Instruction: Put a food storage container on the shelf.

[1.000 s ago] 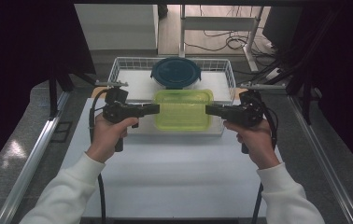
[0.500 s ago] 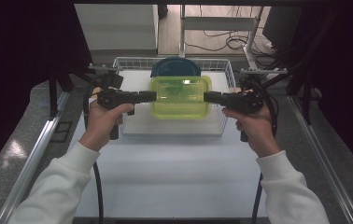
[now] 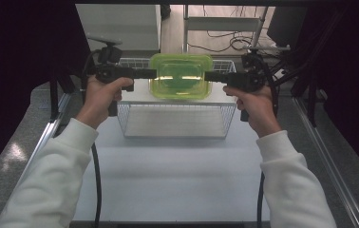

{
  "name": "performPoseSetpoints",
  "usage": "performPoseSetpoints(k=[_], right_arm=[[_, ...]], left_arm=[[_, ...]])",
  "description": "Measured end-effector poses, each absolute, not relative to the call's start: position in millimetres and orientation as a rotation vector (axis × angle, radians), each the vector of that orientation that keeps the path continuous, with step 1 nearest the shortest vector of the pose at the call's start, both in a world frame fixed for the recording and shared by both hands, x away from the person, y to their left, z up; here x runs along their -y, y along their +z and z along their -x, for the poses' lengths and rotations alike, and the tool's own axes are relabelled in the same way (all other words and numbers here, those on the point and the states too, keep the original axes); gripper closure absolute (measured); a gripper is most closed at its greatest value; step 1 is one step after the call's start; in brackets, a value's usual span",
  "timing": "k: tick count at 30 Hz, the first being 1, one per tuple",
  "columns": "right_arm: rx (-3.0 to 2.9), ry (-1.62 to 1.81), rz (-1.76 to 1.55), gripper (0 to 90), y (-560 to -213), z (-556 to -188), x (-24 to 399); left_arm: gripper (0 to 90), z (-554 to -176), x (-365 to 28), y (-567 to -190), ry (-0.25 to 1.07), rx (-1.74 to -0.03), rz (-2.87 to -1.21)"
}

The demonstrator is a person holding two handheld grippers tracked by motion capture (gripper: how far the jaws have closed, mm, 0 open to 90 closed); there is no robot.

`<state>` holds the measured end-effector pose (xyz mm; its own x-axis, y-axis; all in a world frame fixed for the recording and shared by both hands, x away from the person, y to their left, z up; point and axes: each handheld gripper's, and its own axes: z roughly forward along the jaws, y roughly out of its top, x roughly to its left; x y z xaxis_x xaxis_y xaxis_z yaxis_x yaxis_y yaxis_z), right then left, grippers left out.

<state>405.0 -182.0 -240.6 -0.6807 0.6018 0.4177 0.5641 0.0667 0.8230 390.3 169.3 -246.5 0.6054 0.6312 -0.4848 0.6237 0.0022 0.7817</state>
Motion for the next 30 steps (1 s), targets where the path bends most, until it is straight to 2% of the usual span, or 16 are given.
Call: performPoseSetpoints(k=[7,22,30], right_arm=[[-2.289,1.698,-1.301,78.8,-232,-435,172],[-2.286,1.756,-1.525,78.1,-248,-483,177],[-2.209,1.844,-1.694,74.4,-263,-507,178]], left_arm=[[80.2,-425,-179,-248,-0.081,-1.115,-1.644],[79.6,-466,-178,-260,-0.164,-1.198,-1.574],[75.0,-483,-180,-273,-0.217,-1.254,-1.497]])
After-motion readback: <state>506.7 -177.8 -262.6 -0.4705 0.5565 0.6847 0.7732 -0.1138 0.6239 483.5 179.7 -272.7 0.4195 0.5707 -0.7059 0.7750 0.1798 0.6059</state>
